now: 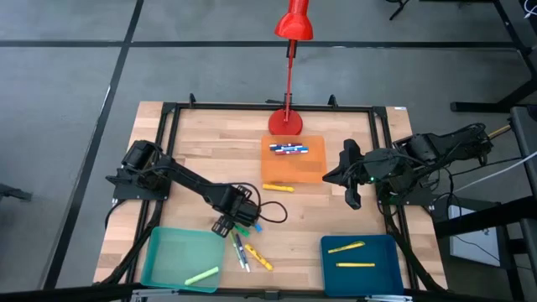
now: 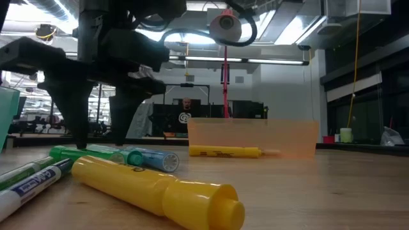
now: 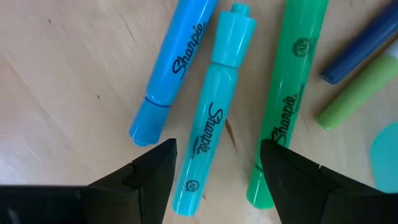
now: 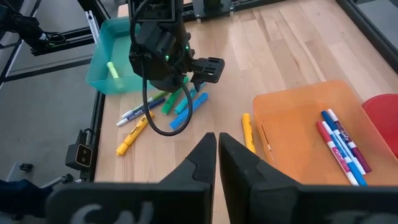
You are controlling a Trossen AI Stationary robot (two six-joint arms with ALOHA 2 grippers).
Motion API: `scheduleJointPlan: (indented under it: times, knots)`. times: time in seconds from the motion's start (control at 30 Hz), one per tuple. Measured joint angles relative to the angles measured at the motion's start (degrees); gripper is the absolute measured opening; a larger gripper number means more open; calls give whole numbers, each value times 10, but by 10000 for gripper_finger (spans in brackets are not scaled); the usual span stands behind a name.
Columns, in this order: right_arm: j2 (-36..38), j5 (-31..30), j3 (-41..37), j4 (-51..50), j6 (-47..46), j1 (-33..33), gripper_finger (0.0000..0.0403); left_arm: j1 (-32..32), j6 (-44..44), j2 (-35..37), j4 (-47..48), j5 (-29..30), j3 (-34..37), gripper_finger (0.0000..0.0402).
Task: Pick & Place Markers
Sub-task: Put the light blue highlighter pen into the green bin
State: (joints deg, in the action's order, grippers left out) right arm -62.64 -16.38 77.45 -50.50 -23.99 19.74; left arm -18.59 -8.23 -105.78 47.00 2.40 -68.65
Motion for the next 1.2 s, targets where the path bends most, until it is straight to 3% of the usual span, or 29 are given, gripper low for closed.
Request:
scheduleJointPlan:
  times: [0.3, 1.2]
  knots:
    - [0, 0, 0, 0, -9, 0, 21, 2, -4, 0, -13, 26, 7, 228]
    - [0, -1, 0, 1, -11, 0, 21, 13, -26, -3, -25, 23, 7, 228]
